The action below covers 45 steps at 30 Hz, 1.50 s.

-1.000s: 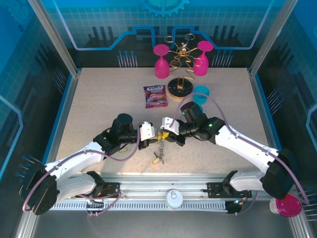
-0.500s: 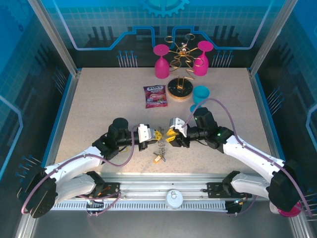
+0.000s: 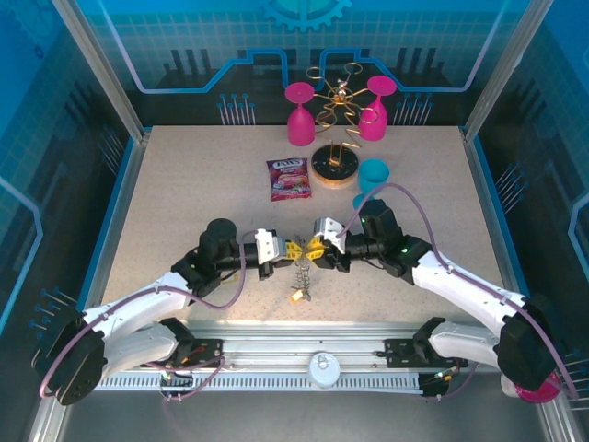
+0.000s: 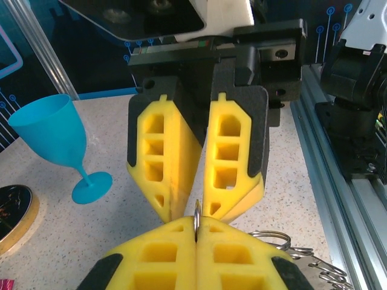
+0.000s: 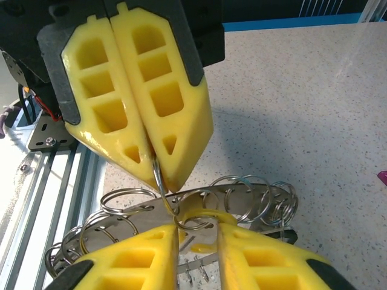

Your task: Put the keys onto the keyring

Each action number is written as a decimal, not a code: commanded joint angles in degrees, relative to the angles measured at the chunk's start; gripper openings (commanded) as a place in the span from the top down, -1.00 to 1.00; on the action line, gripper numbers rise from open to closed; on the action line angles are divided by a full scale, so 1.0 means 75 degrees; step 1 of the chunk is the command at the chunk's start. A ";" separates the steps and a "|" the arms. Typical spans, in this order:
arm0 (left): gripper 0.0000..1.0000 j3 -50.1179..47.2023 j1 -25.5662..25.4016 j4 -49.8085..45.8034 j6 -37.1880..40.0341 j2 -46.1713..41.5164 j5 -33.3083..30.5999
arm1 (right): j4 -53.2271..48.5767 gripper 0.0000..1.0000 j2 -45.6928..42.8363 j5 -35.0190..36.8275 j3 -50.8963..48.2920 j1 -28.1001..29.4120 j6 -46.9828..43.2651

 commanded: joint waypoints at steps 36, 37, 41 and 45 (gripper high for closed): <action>1.00 -0.0170 -0.0005 0.1243 -0.0958 -0.0043 0.0422 | 0.2215 0.35 -0.1232 0.1267 -0.1324 0.0184 -0.0069; 1.00 -0.0160 0.0001 0.1232 -0.0968 -0.0032 0.0446 | 0.2232 0.34 -0.1246 0.1257 -0.1340 0.0194 -0.0080; 1.00 -0.0129 0.0005 0.1206 -0.0991 -0.0003 0.0510 | 0.2277 0.27 -0.1195 0.1155 -0.1350 0.0206 -0.0119; 1.00 -0.0093 0.0016 0.1220 -0.1001 0.0014 0.0549 | 0.2198 0.30 -0.1023 0.0724 -0.1262 0.0241 -0.0127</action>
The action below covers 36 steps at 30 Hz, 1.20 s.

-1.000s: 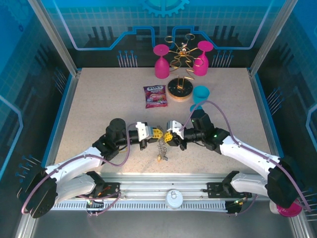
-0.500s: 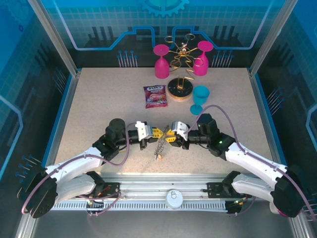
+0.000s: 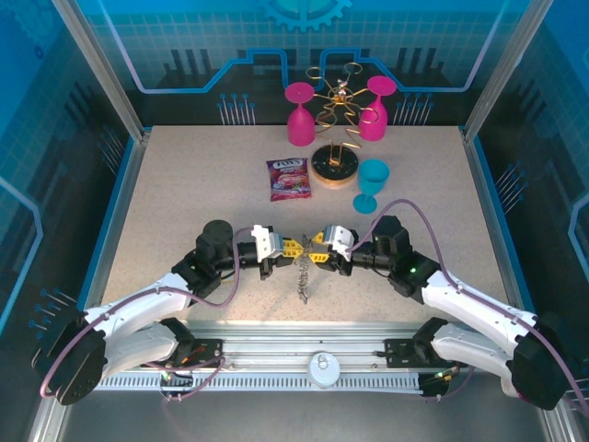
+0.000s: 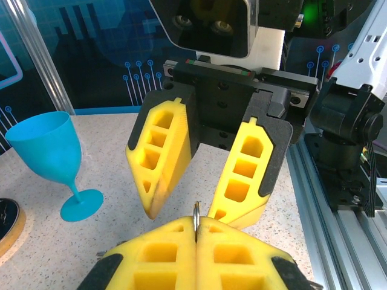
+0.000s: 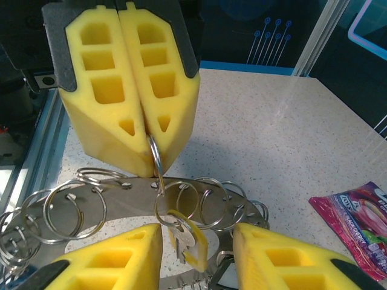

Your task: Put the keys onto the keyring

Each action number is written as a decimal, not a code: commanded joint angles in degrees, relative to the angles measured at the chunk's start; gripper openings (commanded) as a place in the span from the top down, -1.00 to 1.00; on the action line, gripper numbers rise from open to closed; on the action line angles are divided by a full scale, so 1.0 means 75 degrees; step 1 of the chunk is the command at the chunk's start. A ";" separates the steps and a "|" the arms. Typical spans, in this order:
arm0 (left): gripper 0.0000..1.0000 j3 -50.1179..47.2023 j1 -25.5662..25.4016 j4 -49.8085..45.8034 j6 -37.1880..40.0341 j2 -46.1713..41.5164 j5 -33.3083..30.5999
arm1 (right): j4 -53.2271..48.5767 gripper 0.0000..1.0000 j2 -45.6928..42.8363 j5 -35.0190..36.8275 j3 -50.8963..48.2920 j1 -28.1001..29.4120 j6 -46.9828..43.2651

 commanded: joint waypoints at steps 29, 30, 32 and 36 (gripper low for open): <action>1.00 0.0169 0.0022 0.0756 -0.0095 0.0199 0.0360 | -0.0794 1.00 0.0715 -0.0188 0.0680 0.0656 -0.0915; 1.00 0.0155 0.0021 0.0772 -0.0089 0.0205 0.0360 | -0.0860 1.00 0.0731 0.0016 0.0717 0.0702 -0.0985; 1.00 0.0156 0.0017 0.0795 -0.0084 0.0218 0.0336 | -0.0925 1.00 0.0736 0.0231 0.0744 0.0739 -0.1065; 1.00 0.0132 0.0018 0.0853 -0.0072 0.0221 0.0279 | -0.0859 1.00 0.0678 0.0553 0.0703 0.0756 -0.1059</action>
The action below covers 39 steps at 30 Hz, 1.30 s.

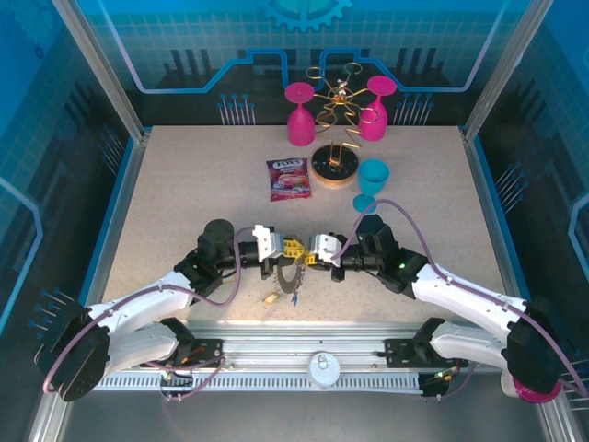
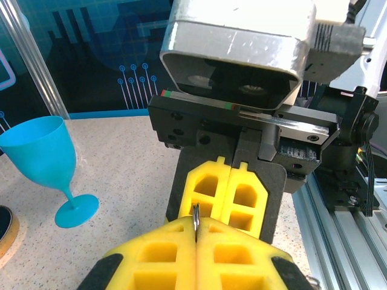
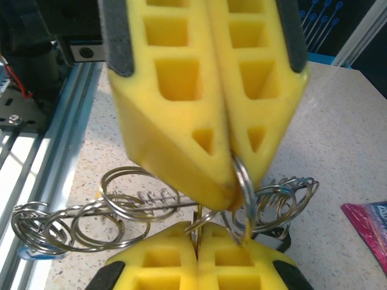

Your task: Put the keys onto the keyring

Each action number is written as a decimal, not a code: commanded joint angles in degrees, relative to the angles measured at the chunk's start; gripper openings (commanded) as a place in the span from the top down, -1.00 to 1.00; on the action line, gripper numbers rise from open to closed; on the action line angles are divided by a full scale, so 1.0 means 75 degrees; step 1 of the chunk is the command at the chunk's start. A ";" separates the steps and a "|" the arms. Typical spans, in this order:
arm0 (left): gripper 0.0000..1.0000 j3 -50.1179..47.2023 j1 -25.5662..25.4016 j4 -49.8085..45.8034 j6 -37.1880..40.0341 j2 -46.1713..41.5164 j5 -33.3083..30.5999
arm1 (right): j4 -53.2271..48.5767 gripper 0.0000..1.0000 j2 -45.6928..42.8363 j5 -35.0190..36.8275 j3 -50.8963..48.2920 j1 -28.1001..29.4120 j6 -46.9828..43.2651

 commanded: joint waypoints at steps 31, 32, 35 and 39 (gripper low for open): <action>1.00 0.0117 0.0022 -0.0697 0.0816 -0.0065 -0.0775 | 0.0056 1.00 -0.0990 0.0917 -0.0051 -0.0201 0.0198; 1.00 0.0133 0.0016 -0.0763 0.0847 -0.0038 -0.0806 | 0.0045 1.00 -0.1000 0.0953 -0.0030 -0.0197 0.0186; 1.00 0.0151 0.0017 -0.0808 0.0880 0.0030 -0.0916 | 0.0044 1.00 -0.1026 0.1062 0.0002 -0.0191 0.0146; 0.85 0.0135 0.0011 -0.0753 0.0812 0.0094 -0.1009 | 0.0023 1.00 -0.1005 0.1141 0.0048 -0.0180 0.0084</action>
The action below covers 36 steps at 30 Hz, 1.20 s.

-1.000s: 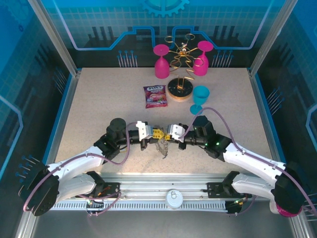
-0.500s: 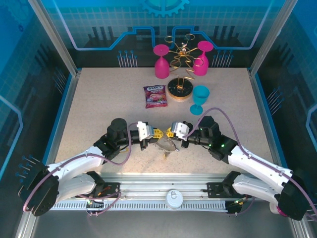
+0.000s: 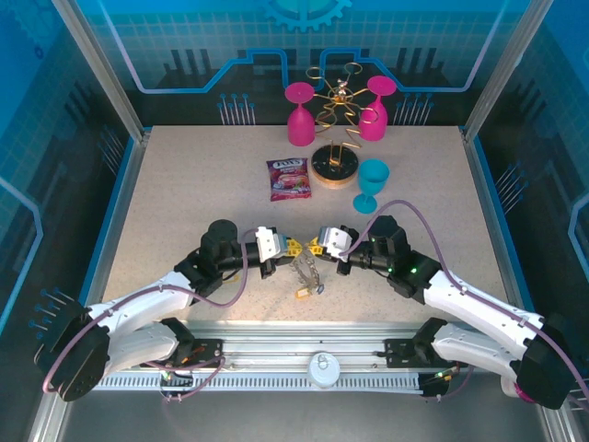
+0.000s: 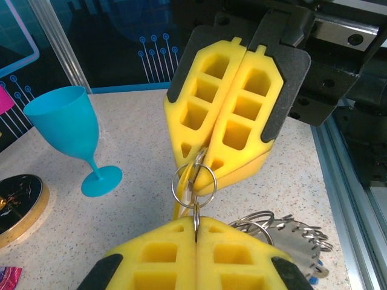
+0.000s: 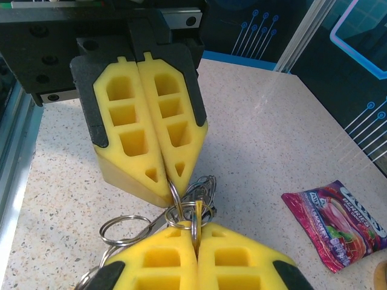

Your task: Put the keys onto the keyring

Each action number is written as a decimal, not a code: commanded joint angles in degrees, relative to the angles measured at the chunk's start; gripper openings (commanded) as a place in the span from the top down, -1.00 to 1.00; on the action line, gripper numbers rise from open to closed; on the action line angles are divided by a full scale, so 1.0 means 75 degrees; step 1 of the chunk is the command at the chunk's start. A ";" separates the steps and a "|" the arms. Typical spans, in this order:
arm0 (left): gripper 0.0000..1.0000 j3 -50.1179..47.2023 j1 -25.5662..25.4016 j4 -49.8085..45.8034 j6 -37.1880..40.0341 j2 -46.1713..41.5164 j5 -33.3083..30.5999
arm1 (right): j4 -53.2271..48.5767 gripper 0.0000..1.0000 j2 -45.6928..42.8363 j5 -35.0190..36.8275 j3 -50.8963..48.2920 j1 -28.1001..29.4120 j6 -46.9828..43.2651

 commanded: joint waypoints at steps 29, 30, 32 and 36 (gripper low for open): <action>-0.59 -0.0762 0.1580 -0.1435 -0.6408 -0.2636 -0.7156 | 0.1295 1.00 0.2811 0.1546 0.1378 0.0892 0.0526; -0.59 -0.0804 0.1627 -0.1407 -0.6512 -0.2614 -0.7130 | 0.0967 1.00 0.2823 0.1704 0.1290 0.0896 0.0331; -0.59 -0.0867 0.1652 -0.1325 -0.6581 -0.2519 -0.7148 | 0.0461 1.00 0.2701 0.1973 0.1115 0.0898 -0.0082; -0.60 -0.0794 0.1657 -0.1441 -0.6650 -0.2288 -0.7212 | -0.1127 1.00 0.2291 0.2750 0.0888 0.0816 -0.0814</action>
